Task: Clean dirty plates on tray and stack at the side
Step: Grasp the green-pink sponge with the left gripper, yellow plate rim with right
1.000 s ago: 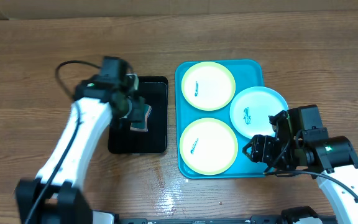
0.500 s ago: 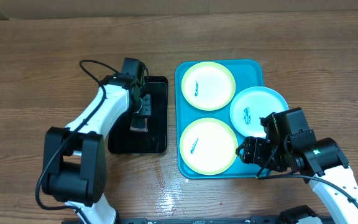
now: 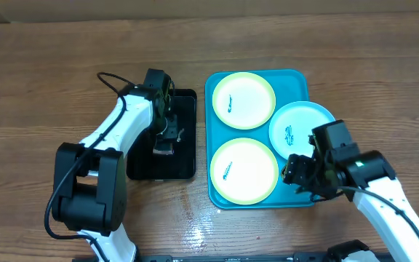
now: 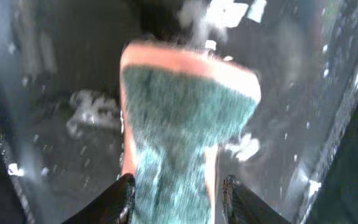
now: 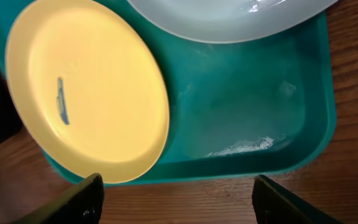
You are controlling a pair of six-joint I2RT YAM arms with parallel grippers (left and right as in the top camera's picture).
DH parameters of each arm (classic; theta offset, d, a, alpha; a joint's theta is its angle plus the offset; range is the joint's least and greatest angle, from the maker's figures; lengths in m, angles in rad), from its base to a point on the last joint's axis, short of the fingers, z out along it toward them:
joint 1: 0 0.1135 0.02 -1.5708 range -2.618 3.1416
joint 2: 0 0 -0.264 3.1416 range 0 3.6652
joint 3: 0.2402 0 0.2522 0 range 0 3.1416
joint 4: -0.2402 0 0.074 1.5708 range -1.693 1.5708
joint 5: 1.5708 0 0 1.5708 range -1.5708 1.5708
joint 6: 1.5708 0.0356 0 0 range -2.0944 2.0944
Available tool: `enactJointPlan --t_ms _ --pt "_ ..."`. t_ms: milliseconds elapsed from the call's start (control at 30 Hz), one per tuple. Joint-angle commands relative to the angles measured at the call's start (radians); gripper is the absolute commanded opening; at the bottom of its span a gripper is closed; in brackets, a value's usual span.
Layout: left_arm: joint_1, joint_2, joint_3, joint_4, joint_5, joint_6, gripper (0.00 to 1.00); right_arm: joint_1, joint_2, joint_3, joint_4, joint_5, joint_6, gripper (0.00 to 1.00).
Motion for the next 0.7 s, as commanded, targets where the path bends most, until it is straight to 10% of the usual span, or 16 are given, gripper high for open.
enactJointPlan --t_ms 0,667 --pt "0.004 0.011 0.062 -0.046 0.011 0.021 0.45 0.004 0.045 -0.003 0.022 0.023 0.004 0.78" --pt "-0.003 0.013 -0.083 0.138 0.004 0.012 0.04 0.004 0.091 -0.003 0.064 -0.003 -0.018 0.86"
